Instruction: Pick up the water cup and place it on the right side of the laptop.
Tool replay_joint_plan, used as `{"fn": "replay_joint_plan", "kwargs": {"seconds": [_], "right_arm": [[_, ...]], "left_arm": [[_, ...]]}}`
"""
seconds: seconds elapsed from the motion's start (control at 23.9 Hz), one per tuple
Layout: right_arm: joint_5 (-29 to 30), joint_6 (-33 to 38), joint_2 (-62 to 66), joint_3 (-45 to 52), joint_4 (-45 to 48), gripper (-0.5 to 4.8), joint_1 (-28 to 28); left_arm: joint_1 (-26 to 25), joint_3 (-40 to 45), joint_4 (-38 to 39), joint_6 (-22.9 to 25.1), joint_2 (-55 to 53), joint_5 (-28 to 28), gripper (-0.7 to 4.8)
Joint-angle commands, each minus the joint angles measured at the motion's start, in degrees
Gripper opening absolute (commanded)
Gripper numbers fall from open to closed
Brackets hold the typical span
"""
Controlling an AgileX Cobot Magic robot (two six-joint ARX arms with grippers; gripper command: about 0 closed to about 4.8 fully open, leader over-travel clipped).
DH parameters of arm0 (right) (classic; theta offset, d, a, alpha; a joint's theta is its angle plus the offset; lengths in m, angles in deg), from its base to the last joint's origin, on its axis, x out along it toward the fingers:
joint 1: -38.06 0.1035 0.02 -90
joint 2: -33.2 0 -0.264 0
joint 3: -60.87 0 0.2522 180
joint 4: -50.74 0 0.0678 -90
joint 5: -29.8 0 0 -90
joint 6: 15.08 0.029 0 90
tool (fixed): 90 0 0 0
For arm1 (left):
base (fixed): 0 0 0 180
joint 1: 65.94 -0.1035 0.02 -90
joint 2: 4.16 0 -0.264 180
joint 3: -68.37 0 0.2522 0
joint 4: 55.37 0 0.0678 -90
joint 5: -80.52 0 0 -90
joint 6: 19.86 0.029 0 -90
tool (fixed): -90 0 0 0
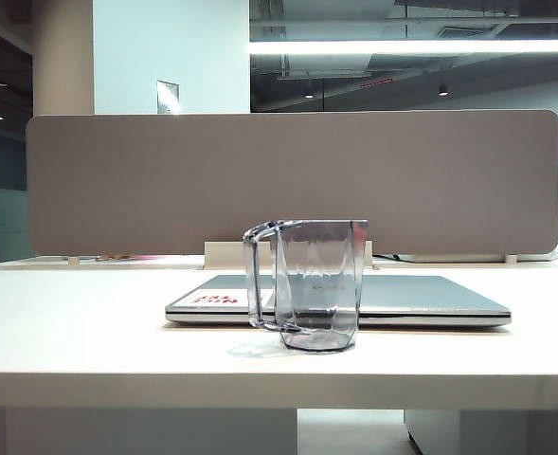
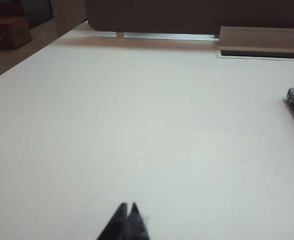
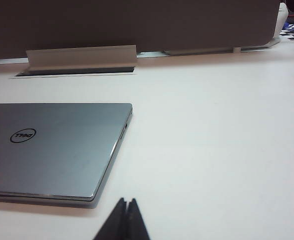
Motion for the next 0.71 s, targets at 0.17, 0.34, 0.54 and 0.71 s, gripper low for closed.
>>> {"fn": "replay_joint_plan", "kwargs": {"seconds": [0.17,0.34,0.54,0.71], "right_arm": [[0.02,-0.17,-0.11,0.33,0.52,-0.08,0.02],[0.02,-0.17,-0.11,0.33,0.52,-0.08,0.02],[0.00,-0.17,-0.11,0.33,1.01,-0.08,0.02],[0.07,-0.15,-0.11,0.33,2.32,-0.08,0.02]], "left_arm": [[-0.09,-0.17,-0.68,-0.39,-0.04,-0.11,-0.03],[-0.09,-0.17,-0.68,-0.39,-0.04,-0.09,-0.03],[-0.09,-0.17,-0.68,-0.39,-0.04,-0.09,-0.03],[-0.09,-0.17,-1.57,-0.37,-0.04,-0.09,-0.03]]}}
